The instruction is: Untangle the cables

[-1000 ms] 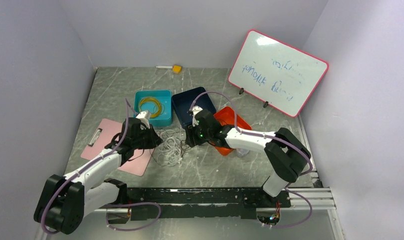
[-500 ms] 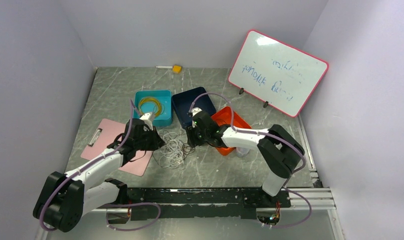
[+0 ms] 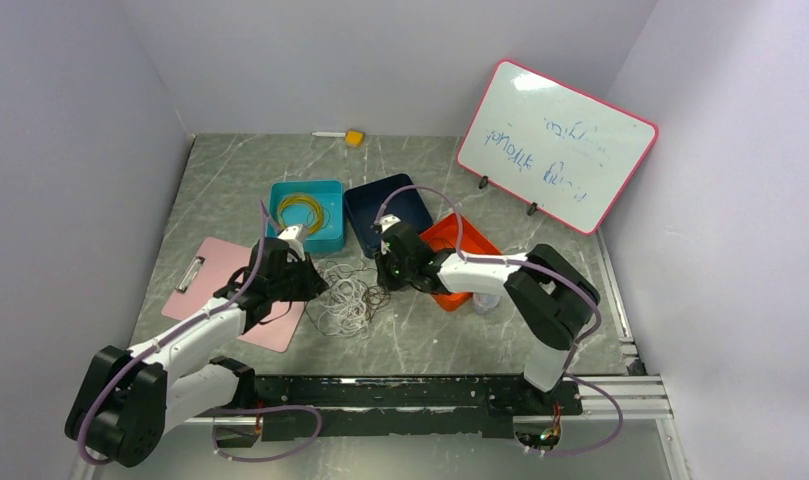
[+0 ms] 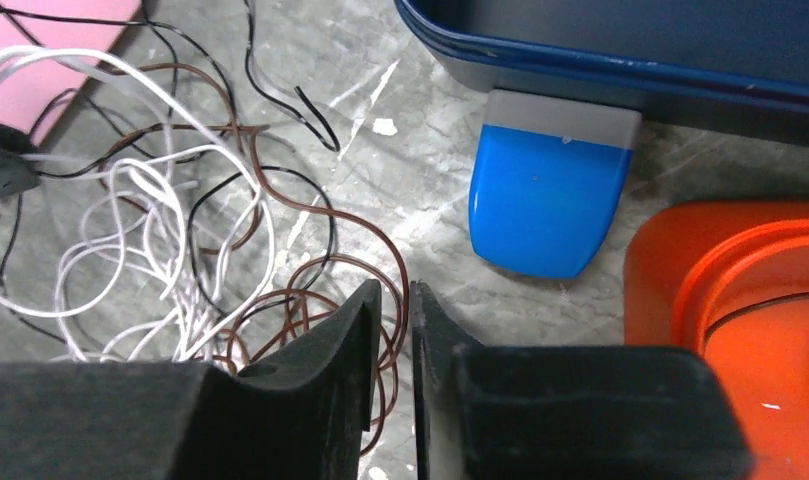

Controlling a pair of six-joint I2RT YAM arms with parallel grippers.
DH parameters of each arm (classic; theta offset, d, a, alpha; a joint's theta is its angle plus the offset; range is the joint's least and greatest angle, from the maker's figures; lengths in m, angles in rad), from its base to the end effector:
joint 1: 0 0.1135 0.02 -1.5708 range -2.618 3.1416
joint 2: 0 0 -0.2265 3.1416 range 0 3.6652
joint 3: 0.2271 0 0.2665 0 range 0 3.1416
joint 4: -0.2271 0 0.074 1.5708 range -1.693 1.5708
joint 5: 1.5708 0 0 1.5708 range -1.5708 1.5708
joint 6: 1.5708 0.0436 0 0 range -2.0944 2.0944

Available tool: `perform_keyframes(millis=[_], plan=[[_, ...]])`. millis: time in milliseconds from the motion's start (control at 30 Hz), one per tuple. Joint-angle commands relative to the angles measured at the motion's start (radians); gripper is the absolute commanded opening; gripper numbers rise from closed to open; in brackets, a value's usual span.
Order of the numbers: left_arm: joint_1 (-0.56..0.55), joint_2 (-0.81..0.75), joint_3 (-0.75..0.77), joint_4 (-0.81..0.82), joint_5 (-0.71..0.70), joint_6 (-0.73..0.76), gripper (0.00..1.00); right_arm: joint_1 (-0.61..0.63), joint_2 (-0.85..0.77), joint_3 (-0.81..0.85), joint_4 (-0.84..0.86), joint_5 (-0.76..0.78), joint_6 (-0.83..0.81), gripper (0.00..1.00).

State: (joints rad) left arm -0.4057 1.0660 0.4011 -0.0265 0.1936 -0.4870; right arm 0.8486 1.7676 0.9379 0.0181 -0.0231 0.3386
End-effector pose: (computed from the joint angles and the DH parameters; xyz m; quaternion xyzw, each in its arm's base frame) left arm 0.2189 -0.1031 0.1243 0.0045 0.9016 -0.2618 0.3444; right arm 0.2404 0.2744 0.0993 -0.2384 0.8976 0.2161 0.3011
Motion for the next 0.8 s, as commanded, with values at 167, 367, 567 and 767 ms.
perform_keyframes(millis=[167, 367, 567, 767], plan=[[-0.006, -0.007, 0.027, -0.021, -0.093, -0.041, 0.09, 0.005, -0.191, -0.034, 0.017, 0.026, -0.018, 0.00], [-0.006, 0.014, 0.030, -0.021, -0.110, -0.053, 0.12, 0.005, -0.309, -0.048, -0.025, 0.062, -0.023, 0.00], [-0.006, 0.022, 0.028, -0.029, -0.126, -0.060, 0.23, 0.005, -0.386, -0.024, -0.078, 0.074, -0.037, 0.00], [-0.007, 0.042, 0.036, -0.030, -0.137, -0.067, 0.42, 0.005, -0.468, 0.014, -0.116, 0.054, -0.029, 0.00]])
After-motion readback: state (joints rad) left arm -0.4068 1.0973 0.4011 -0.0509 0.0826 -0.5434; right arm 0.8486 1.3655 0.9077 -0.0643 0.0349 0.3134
